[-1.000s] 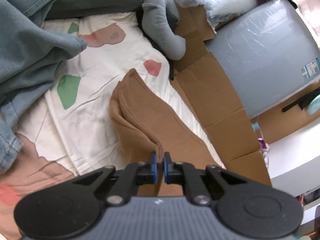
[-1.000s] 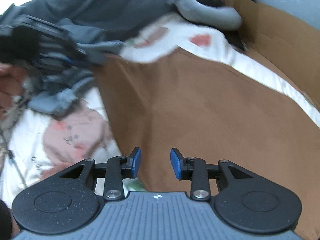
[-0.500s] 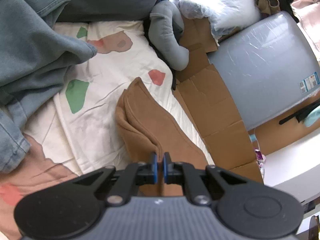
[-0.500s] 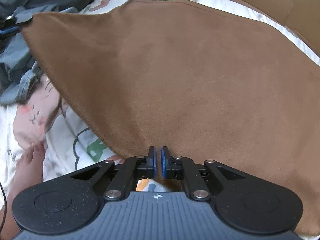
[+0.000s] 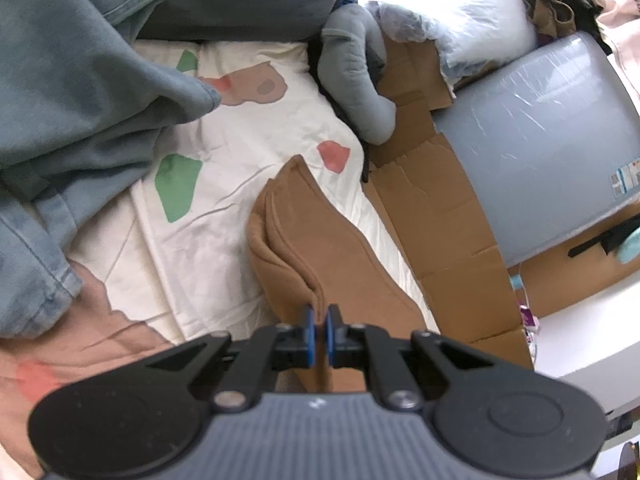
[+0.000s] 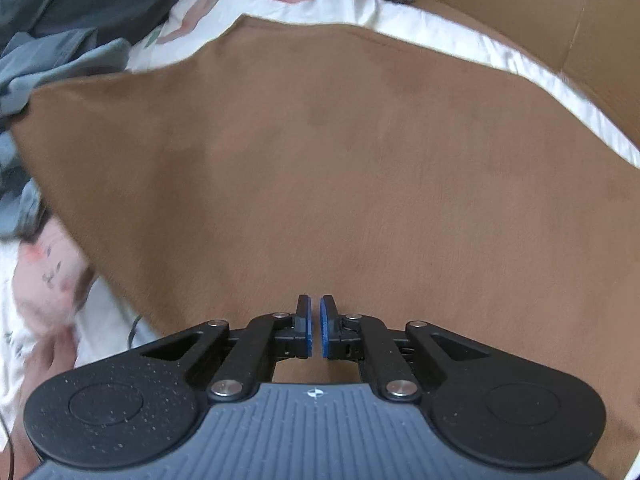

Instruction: Fold clothes

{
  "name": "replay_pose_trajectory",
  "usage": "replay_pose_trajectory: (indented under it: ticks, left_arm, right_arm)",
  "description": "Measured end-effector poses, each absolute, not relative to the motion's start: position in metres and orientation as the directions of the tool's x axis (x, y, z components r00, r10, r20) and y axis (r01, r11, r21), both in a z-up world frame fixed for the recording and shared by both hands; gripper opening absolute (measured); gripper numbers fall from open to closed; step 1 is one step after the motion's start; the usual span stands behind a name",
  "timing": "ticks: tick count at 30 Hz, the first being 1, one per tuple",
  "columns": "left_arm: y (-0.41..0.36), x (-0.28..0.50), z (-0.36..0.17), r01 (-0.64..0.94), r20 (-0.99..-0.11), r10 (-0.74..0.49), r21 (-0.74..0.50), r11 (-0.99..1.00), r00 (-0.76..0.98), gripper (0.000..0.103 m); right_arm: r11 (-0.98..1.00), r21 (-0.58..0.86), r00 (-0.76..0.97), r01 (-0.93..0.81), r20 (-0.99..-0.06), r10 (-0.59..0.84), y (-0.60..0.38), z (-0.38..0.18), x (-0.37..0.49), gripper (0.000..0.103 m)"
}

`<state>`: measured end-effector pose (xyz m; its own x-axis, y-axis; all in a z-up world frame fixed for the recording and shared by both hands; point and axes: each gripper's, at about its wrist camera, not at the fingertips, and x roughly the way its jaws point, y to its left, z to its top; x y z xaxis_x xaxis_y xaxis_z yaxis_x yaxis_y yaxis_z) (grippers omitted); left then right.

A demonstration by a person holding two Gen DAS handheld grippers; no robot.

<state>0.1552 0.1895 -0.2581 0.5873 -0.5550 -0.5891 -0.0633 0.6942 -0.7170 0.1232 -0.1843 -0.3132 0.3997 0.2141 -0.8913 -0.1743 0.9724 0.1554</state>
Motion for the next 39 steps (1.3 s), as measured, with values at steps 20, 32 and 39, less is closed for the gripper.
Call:
replay_pose_trajectory:
  ticks: [20,32,39]
  left_arm:
    - [0.204,0.150,-0.269,-0.112,-0.606,-0.537,-0.718,0.687,0.587,0.006]
    - [0.209,0.150,-0.270,-0.100,-0.597,-0.551,-0.726,0.681,0.583,0.006]
    - [0.212,0.151,-0.274,-0.102,-0.607,-0.556,-0.722,0.684,0.568,0.006]
  right_arm:
    - [0.994,0.097,0.527,0.049,-0.848,0.057,-0.217,-0.326,0.203,0.008]
    - [0.992,0.082,0.557,0.095,-0.830,0.015,-0.231,-0.335,0.241,0.008]
    - [0.983,0.102,0.575,0.149,-0.818,-0.002,-0.239,-0.337,0.270,0.008]
